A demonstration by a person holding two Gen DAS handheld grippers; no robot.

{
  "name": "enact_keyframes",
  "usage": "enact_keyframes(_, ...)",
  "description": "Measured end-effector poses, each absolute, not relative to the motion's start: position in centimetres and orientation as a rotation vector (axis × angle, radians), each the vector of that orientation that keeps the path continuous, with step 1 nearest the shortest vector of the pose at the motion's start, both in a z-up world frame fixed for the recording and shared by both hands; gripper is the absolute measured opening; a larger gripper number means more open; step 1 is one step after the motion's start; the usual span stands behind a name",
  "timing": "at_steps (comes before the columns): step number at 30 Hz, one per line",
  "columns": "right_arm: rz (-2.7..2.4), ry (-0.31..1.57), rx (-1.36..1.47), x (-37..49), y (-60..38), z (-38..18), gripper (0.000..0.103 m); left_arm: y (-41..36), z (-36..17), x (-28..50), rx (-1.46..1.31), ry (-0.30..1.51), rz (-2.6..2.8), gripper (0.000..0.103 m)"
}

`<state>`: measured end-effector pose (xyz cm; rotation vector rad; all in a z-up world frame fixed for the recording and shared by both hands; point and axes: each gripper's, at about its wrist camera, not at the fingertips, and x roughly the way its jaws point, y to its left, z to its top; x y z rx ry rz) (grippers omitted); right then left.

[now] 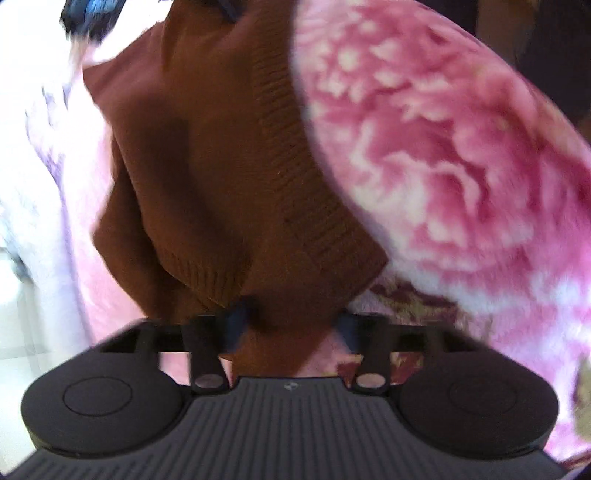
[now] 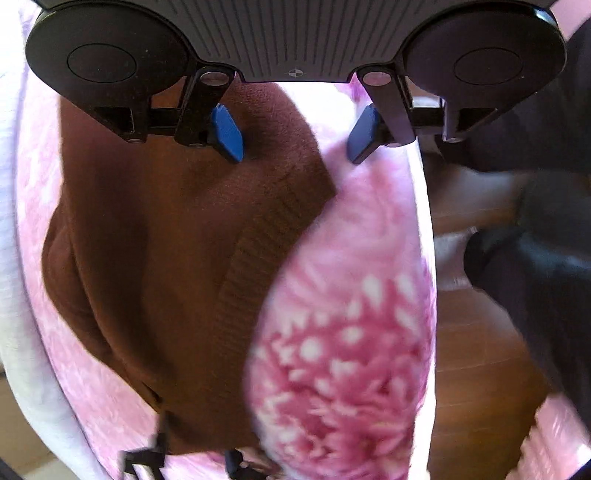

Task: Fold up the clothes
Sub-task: 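Lift the cardigan with both grippers and shake it out above the bed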

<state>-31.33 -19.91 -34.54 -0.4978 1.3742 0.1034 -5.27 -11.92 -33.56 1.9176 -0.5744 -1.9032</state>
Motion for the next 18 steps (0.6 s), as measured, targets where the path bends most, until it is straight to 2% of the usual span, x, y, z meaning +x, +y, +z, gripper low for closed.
enact_keyframes(1,0.093,1.373,-0.442,-31.2,-20.9,-34.0,0.038,-12.5,-32.8,-5.3,1.889,-0.508,-1.888,0.004)
enact_keyframes(3,0.068,1.345,-0.353,-31.1,-23.0,-32.0,0.012,-13.7,-30.7,-5.4,1.806,-0.363,-1.857,0.004)
enact_keyframes(5,0.031,1.306,-0.273,-31.2,-25.2,-29.5,0.010,-15.0,-27.1,-4.8,1.655,-0.216,-1.828,0.003)
enact_keyframes(9,-0.142,1.149,-0.194,-33.2,-30.7,-19.3,0.010,-17.1,-17.4,-2.6,1.334,0.009,-1.784,0.003)
enact_keyframes(13,-0.274,1.022,-0.161,-36.0,-33.7,-9.5,0.009,-16.8,-9.5,-2.4,1.179,0.043,-1.808,0.003)
enact_keyframes(18,-0.378,0.872,-0.065,-39.3,-31.9,0.4,0.009,-14.4,-0.6,-3.9,1.046,0.043,-1.837,0.003)
